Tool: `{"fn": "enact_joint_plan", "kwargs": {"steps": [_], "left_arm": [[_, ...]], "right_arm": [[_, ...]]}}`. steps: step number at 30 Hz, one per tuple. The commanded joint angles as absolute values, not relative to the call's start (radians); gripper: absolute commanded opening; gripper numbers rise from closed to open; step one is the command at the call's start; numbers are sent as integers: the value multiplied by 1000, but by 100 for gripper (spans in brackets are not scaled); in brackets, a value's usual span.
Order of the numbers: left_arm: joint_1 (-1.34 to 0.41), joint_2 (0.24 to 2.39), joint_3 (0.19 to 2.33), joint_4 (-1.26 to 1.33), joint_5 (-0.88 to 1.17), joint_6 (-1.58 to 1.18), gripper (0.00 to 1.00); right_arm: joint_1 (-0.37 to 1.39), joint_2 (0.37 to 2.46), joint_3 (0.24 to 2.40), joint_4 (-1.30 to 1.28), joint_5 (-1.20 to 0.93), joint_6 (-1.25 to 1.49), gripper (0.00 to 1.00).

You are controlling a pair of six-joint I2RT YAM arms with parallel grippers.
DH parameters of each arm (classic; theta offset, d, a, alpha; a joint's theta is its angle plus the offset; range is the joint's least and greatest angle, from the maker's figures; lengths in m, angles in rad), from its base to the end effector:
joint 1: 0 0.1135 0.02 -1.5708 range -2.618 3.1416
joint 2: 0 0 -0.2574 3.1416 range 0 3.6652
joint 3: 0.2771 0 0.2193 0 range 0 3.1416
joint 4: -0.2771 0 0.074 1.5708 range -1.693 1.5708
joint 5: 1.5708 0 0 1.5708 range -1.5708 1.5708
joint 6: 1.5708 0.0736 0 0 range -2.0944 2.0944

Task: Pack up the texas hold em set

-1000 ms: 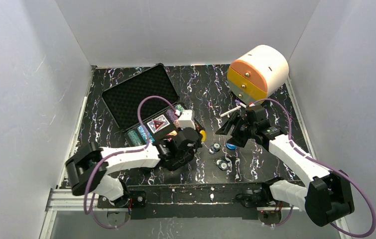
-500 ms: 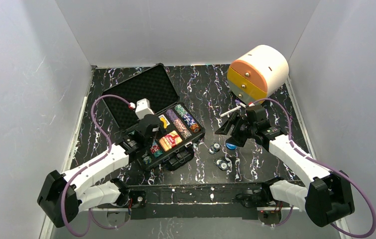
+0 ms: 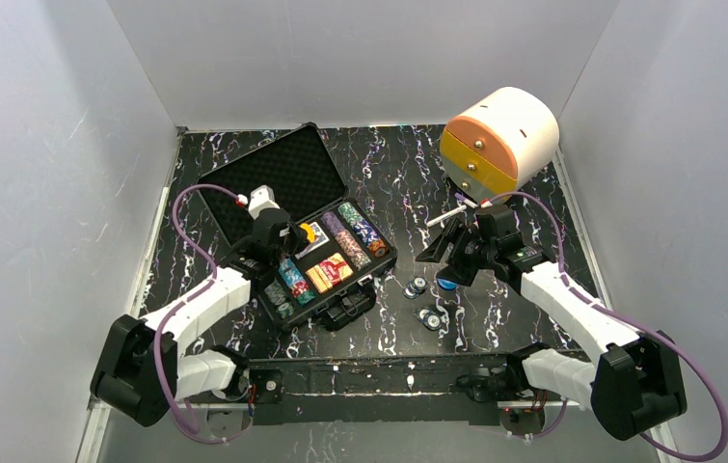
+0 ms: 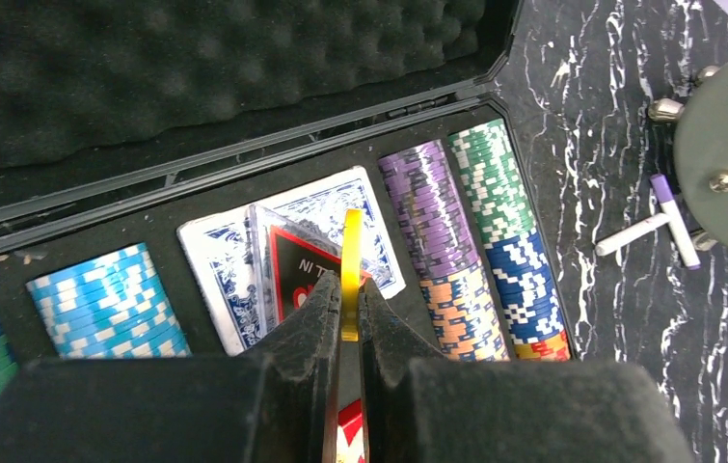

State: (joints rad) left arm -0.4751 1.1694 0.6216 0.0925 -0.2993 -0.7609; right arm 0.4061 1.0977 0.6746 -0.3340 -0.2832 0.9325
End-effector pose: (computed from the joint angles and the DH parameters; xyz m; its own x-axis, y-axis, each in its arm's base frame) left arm 0.2415 -0.0998 0.2283 -0.4222 -0.5238 -0.7398 -0.1236 0.8418 -0.5254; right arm 0.1984 0.1077 0.2114 -0.8304 0.4823 -0.2789 0.1696 0.6957 0.6981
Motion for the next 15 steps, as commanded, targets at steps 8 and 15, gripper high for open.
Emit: {"fn": "enact_joint_plan", "kwargs": {"steps": [8,15], "left_arm": [[-399,1130,459,253,-222,-795,11],[-378,1119,421,260,-169,-820,14]], "right_arm": [[408,1060,667,-291,-315,930,78],[408,1072,677,-287,-332,932,77]]}}
